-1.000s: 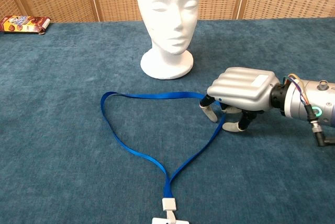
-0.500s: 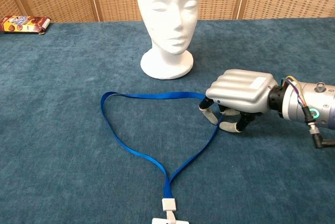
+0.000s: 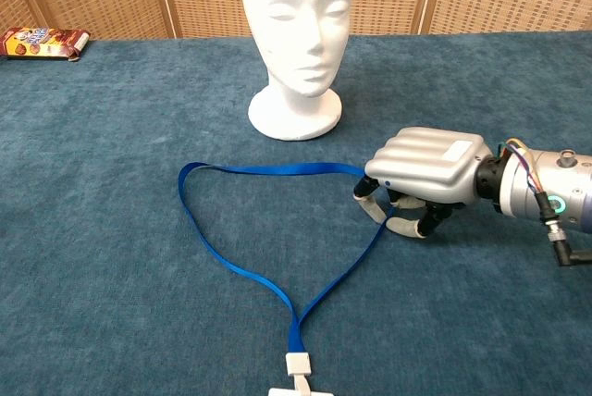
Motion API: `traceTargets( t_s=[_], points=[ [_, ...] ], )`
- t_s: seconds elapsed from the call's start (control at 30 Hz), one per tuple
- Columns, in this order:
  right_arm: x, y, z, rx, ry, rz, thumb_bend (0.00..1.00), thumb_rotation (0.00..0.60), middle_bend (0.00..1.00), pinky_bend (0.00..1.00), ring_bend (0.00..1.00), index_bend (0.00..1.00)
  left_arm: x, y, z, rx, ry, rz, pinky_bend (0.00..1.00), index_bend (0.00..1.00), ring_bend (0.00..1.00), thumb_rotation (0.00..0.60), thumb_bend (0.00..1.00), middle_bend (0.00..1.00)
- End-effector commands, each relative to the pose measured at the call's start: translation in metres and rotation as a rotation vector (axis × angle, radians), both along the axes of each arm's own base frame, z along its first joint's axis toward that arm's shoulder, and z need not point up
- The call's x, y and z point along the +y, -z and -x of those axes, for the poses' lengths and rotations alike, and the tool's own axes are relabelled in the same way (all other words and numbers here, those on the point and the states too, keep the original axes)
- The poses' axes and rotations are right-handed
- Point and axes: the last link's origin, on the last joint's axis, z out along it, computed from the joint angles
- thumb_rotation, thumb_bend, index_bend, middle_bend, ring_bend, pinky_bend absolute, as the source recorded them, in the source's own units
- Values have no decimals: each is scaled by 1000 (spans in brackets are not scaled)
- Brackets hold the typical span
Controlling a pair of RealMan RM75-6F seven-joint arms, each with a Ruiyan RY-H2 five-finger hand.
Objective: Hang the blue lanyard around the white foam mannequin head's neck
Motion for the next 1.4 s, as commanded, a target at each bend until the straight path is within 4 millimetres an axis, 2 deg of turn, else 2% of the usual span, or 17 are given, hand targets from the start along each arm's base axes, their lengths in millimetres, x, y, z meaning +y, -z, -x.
traceTargets(
  t_s=[0.03, 0.3, 0.5, 0.6, 0.67, 0.8, 0.97, 1.17, 1.4],
  points=[
    [0, -1, 0, -4, 2, 2, 495, 600, 1000, 1000, 1000, 546, 0, 0, 0, 0, 1, -1, 233, 450, 401, 392, 145, 501],
    [-2, -6, -1, -24, 15, 10, 507, 600, 1000, 1000, 1000, 550, 4, 0, -5, 15, 37, 2, 234, 450, 402, 393, 145, 501],
    [-1, -6, -1, -30, 24, 6, 509, 600, 1000, 1000, 1000, 554, 13, 6, -12, 85, 99, 56, 303, 450, 521, 398, 171, 519],
    [-1, -5, 0, -31, 29, 3, 510, 600, 1000, 1000, 1000, 554, 19, 12, -18, 139, 150, 108, 374, 450, 605, 433, 177, 591],
    [-1, -5, -1, -30, 28, 3, 510, 600, 1000, 1000, 1000, 554, 25, 18, -22, 184, 194, 139, 447, 450, 685, 453, 180, 677],
    [-1, -4, -1, -29, 30, 4, 510, 600, 1000, 1000, 1000, 555, 37, 32, -31, 254, 271, 197, 563, 450, 796, 464, 183, 796],
    [-2, -5, -2, -28, 35, 5, 510, 600, 1000, 1000, 1000, 558, 49, 48, -43, 321, 348, 255, 840, 450, 989, 467, 185, 983],
    [-2, -4, -3, -31, 40, 7, 510, 598, 1000, 1000, 1000, 561, 60, 74, -62, 360, 419, 353, 992, 450, 1000, 472, 196, 1000],
    [-2, -4, -4, -33, 45, 8, 510, 600, 1000, 1000, 1000, 561, 68, 95, -82, 413, 500, 411, 1000, 450, 1000, 514, 214, 1000]
  ],
)
